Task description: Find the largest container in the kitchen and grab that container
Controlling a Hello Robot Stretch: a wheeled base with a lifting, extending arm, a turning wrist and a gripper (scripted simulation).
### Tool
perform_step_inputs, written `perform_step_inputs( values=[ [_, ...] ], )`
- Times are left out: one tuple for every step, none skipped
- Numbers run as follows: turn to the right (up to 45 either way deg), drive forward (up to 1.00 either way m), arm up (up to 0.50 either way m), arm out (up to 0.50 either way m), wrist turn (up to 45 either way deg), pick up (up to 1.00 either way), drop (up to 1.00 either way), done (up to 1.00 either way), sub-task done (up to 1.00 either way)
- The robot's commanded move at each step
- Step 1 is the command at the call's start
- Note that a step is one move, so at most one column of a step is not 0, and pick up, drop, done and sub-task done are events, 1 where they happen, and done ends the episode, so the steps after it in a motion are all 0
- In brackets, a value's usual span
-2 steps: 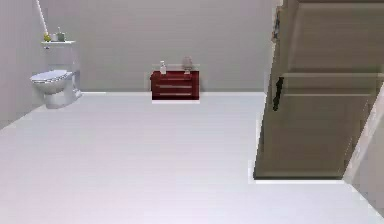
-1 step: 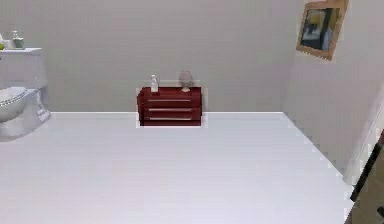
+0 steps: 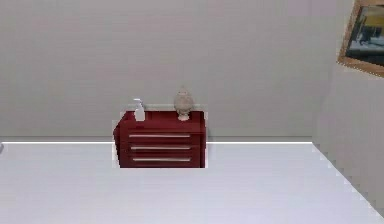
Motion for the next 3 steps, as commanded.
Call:
perform_step_inputs(
  values=[
    [45.0,0.0,0.0,0.0,0.0,0.0,0.0,0.0,0.0],
    [15.0,0.0,0.0,0.0,0.0,0.0,0.0,0.0,0.0],
    [0.0,1.0,0.0,0.0,0.0,0.0,0.0,0.0,0.0]
  ],
)
